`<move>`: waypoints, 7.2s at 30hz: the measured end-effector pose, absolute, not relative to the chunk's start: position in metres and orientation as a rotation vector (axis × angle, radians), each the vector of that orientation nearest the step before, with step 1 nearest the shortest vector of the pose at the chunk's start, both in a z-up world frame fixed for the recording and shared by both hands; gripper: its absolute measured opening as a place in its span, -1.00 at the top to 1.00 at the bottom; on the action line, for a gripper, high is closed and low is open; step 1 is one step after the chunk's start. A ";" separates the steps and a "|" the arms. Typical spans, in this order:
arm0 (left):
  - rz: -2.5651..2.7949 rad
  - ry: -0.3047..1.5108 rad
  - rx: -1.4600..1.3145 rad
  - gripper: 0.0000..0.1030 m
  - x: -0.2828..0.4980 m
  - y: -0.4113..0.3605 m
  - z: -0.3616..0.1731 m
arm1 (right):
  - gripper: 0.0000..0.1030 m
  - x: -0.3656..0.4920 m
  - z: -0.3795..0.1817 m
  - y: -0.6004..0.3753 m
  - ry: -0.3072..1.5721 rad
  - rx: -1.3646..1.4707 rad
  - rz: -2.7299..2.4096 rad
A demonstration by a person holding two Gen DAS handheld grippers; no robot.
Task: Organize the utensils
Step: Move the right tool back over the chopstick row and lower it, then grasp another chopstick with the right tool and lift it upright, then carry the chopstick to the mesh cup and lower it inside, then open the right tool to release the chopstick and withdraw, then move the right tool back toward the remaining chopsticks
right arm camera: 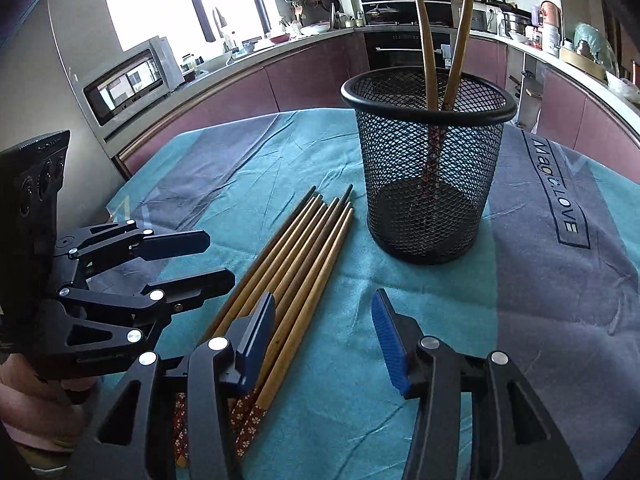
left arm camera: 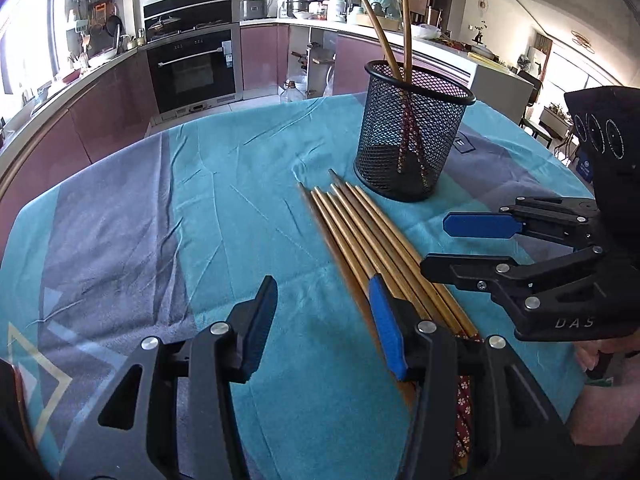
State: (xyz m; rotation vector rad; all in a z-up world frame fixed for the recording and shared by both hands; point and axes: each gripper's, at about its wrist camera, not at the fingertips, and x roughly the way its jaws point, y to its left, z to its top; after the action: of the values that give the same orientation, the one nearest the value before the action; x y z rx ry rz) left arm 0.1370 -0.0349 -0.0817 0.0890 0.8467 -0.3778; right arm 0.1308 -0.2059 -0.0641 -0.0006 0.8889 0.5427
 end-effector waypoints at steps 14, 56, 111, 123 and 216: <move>-0.378 0.867 0.104 0.08 0.136 -0.043 -0.089 | 0.15 0.121 -0.074 -0.203 0.887 -0.055 0.490; -0.354 0.897 0.125 0.74 0.161 -0.057 -0.095 | 0.54 0.135 -0.076 -0.195 0.893 -0.108 0.465; -0.560 0.580 -0.178 0.85 0.121 -0.014 0.046 | 0.90 0.118 0.013 -0.257 0.630 0.162 0.621; -0.586 0.467 -0.189 0.85 0.144 -0.031 0.096 | 0.90 0.129 0.060 -0.277 0.492 0.141 0.585; -0.385 0.843 -0.053 0.03 0.133 -0.035 -0.080 | 0.00 0.127 -0.068 -0.209 0.873 0.051 0.613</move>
State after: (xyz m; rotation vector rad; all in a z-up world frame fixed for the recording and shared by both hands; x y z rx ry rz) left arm 0.1331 -0.0351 -0.0801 -0.0525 0.8425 -0.3851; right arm 0.1266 -0.2085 -0.0678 0.0509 0.8732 0.6131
